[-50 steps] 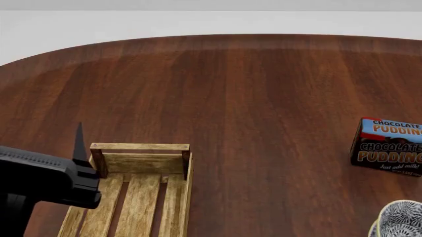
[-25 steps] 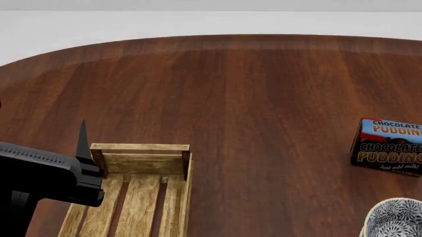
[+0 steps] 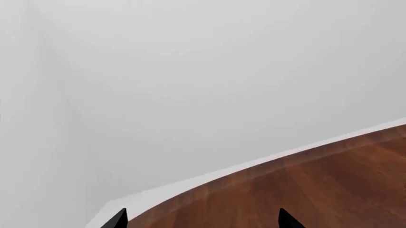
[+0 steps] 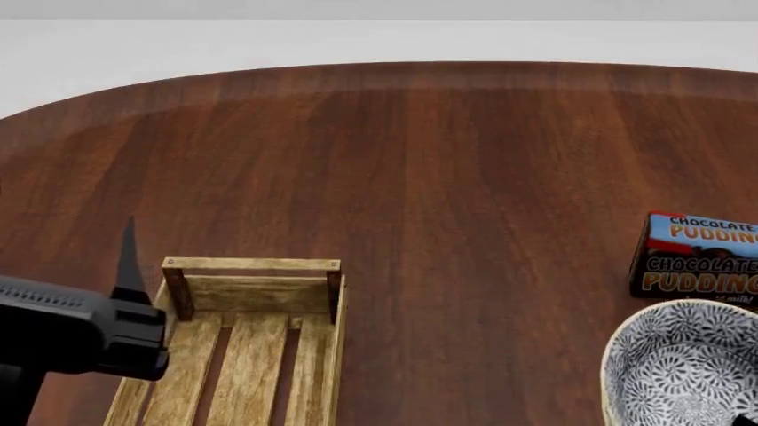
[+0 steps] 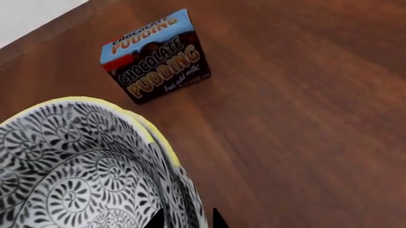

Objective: Stack the left bowl on the right bowl and place them in the tray.

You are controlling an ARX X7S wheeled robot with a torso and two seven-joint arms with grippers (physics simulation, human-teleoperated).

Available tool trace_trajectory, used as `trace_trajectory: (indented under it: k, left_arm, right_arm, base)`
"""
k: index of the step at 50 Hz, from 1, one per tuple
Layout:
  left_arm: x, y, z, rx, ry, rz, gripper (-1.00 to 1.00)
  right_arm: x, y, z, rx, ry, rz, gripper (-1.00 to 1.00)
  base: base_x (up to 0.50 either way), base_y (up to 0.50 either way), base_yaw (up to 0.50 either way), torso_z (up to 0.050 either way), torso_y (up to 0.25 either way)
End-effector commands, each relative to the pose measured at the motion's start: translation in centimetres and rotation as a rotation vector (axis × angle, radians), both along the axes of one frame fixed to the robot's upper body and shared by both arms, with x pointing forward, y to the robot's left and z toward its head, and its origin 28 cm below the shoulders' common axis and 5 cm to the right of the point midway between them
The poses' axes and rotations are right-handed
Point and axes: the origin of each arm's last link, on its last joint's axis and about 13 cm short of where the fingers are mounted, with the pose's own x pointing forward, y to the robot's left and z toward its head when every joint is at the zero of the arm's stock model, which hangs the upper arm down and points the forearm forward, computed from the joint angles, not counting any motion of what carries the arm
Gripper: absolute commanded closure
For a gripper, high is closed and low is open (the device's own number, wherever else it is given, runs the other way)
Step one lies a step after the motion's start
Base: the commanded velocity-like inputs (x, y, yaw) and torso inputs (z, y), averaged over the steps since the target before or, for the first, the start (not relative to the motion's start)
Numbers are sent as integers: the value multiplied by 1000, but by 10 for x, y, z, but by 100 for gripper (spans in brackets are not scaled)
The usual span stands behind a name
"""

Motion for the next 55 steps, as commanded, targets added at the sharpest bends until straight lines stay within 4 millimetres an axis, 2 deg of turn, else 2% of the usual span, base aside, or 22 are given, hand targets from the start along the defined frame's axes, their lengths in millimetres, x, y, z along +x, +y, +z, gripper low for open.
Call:
trace_trajectory:
  k: [1, 30, 47, 55]
  left_arm:
    - [-4, 1, 2, -11, -14, 0, -100]
    - [-9, 6, 5, -27, -31, 4, -100]
    - [-12, 13, 4, -46, -40, 18, -100]
    - [-14, 15, 1, -54, -39, 27, -100]
  right_arm:
    - [2, 19, 47, -74, -83, -19, 100]
    - [10, 54, 117, -129, -250, 124, 100]
    - [28, 81, 139, -143, -294, 232, 100]
    - [44, 100, 145, -142, -309, 309, 100]
  base:
    - [0, 0, 0, 0, 0]
    - [0, 0, 0, 0, 0]
    - [0, 0, 0, 0, 1]
    - [0, 0, 0, 0, 0]
